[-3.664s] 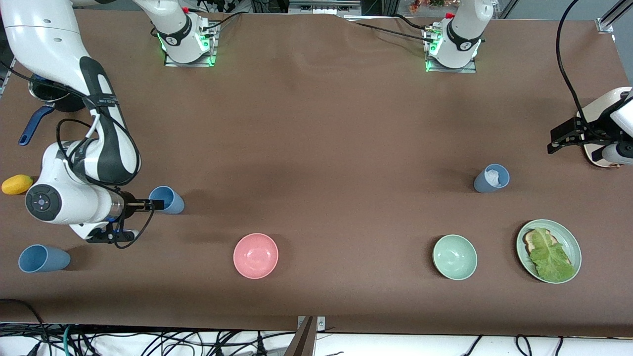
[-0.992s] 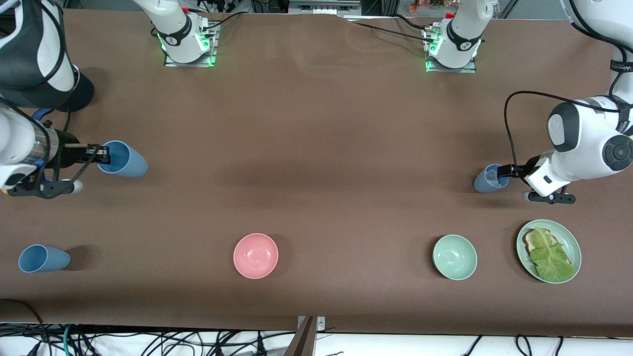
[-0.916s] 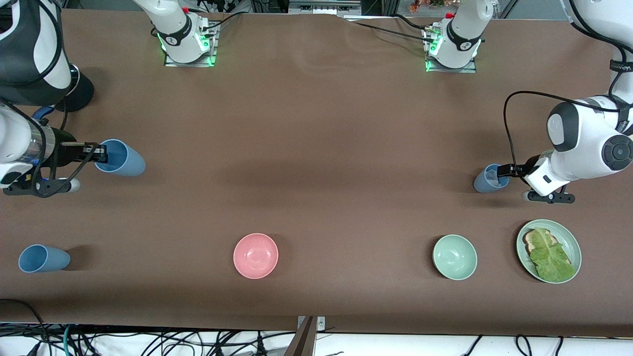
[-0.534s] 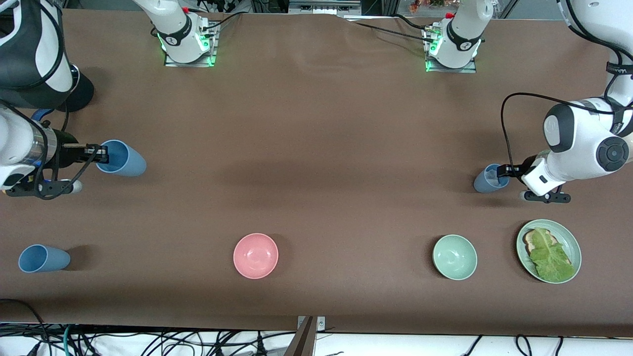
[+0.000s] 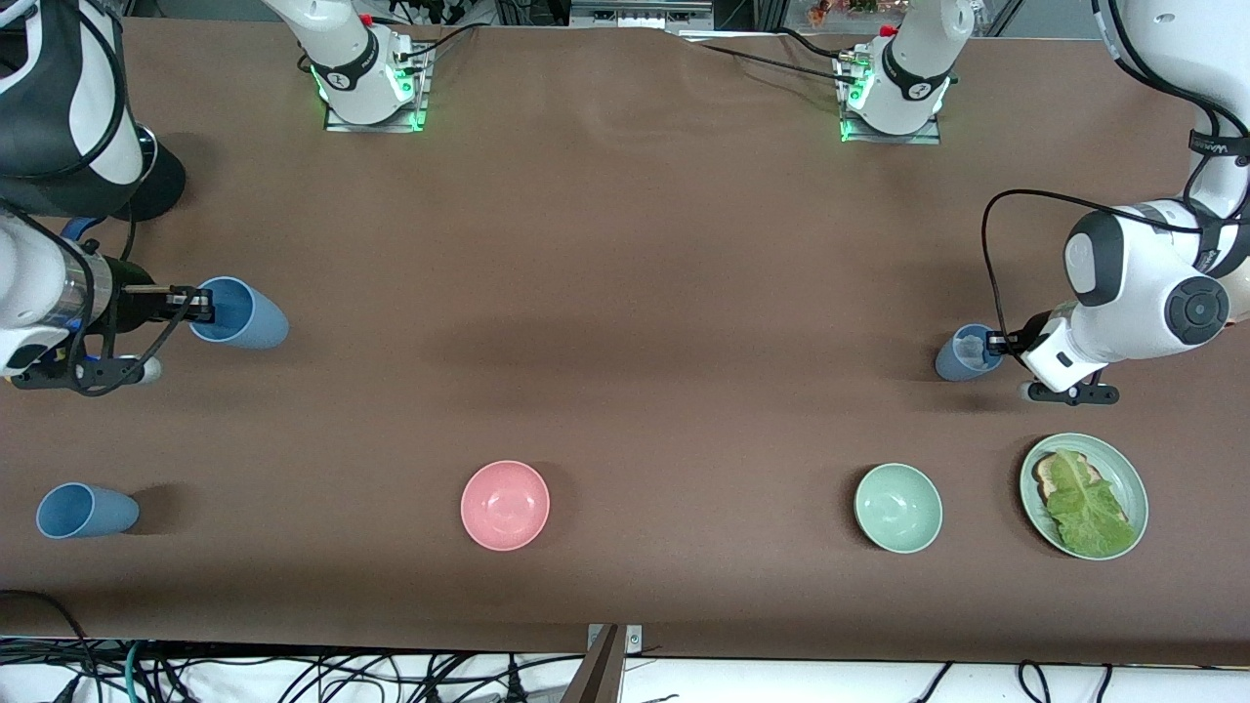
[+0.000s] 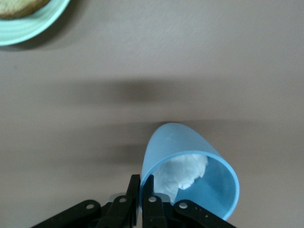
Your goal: Stack blue cups with both arms
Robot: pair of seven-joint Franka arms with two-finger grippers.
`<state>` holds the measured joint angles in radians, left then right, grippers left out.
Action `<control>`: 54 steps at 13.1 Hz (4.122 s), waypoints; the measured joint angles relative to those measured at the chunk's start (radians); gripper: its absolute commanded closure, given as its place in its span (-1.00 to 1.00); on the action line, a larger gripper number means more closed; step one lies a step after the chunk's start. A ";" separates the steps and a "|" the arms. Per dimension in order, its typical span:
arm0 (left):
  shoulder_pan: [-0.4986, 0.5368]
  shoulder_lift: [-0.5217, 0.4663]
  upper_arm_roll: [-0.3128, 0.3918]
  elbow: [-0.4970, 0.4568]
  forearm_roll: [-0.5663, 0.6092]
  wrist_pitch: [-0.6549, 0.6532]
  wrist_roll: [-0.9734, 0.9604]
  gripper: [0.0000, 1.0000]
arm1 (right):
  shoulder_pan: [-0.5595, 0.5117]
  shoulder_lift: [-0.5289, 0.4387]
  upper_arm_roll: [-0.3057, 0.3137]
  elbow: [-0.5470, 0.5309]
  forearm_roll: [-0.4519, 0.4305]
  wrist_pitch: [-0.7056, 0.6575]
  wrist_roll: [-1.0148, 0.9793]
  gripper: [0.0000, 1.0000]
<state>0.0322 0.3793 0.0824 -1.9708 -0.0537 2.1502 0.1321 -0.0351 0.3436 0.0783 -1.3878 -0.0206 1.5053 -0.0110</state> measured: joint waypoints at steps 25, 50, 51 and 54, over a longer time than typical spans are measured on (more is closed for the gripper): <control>-0.152 0.195 -0.234 0.513 -0.024 -0.318 -0.757 -1.00 | 0.077 0.011 0.015 0.021 0.013 0.018 0.099 1.00; 0.181 0.031 -0.244 0.617 0.094 -0.646 -0.178 -1.00 | 0.770 0.385 0.011 0.253 0.089 0.552 1.139 1.00; 0.180 0.031 -0.245 0.617 0.092 -0.623 -0.176 -1.00 | 0.770 0.393 0.008 0.253 0.086 0.563 1.139 1.00; 0.169 0.030 -0.253 0.622 0.089 -0.560 -0.175 -1.00 | 0.770 0.410 0.004 0.254 0.073 0.572 1.139 1.00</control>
<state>0.2015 0.4089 -0.1710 -1.3493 0.0355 1.5902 -0.0427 0.7352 0.7539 0.0826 -1.1337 0.0528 2.0773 1.1280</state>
